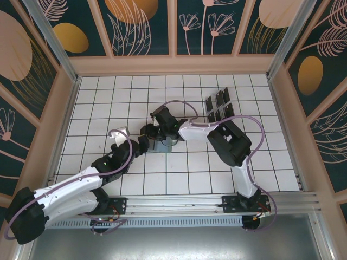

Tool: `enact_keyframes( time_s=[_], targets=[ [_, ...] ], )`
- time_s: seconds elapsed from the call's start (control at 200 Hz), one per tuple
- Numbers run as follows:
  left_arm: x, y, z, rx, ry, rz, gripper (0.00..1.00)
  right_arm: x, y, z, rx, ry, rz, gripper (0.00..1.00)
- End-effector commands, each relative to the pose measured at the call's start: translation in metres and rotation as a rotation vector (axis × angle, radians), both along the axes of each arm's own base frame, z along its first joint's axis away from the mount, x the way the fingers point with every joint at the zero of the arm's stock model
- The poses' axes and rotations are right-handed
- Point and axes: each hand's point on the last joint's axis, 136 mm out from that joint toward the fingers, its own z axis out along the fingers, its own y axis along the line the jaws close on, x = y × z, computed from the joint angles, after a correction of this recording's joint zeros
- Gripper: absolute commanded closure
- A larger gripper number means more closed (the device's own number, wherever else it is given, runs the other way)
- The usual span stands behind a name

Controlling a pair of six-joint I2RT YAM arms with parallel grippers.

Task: Put the credit cards into the card holder
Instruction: Flip over the card slot on the card holder, then touch the credit card at the top-right of the table.

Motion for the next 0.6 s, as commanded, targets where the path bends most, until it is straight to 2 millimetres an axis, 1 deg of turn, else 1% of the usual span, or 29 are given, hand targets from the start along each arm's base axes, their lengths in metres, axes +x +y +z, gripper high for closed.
enact_keyframes(
  time_s=[0.0,0.03,0.08,0.155,0.215,0.31,0.34,0.355,0.405,0.445,0.51,0.596],
  targets=[
    [0.005,-0.009,0.006,0.012,0.006,-0.029,0.01,0.009,-0.02,0.074,0.077,-0.116,-0.003,0.53],
    [0.006,-0.012,0.006,0.015,0.009,-0.039,0.01,0.014,-0.032,0.086,0.076,-0.137,-0.028,0.53],
    [0.009,-0.017,0.007,0.024,0.013,-0.057,0.01,0.024,-0.056,0.097,0.051,-0.164,-0.078,0.53],
    [0.016,-0.026,0.008,0.048,0.019,-0.082,0.01,0.044,-0.103,0.109,-0.034,-0.209,-0.172,0.53],
    [0.024,-0.032,0.009,0.077,0.03,-0.101,0.02,0.058,-0.145,0.112,-0.132,-0.236,-0.252,0.53],
    [0.041,-0.037,0.009,0.102,0.055,-0.121,0.01,0.077,-0.212,0.115,-0.313,-0.296,-0.364,0.53],
    [0.048,-0.037,0.008,0.101,0.067,-0.127,0.01,0.077,-0.225,0.114,-0.367,-0.307,-0.374,0.54],
    [0.052,-0.037,0.007,0.099,0.076,-0.133,0.01,0.083,-0.24,0.114,-0.401,-0.313,-0.403,0.54],
    [0.064,-0.036,0.004,0.092,0.103,-0.14,0.01,0.087,-0.27,0.111,-0.507,-0.326,-0.439,0.56],
    [0.073,-0.035,0.0,0.09,0.129,-0.144,0.01,0.089,-0.288,0.108,-0.583,-0.335,-0.457,0.56],
    [0.086,-0.035,-0.006,0.107,0.166,-0.153,0.01,0.089,-0.312,0.105,-0.679,-0.345,-0.475,0.58],
    [0.097,-0.036,-0.011,0.133,0.195,-0.161,0.02,0.089,-0.332,0.097,-0.764,-0.345,-0.482,0.63]
  ],
)
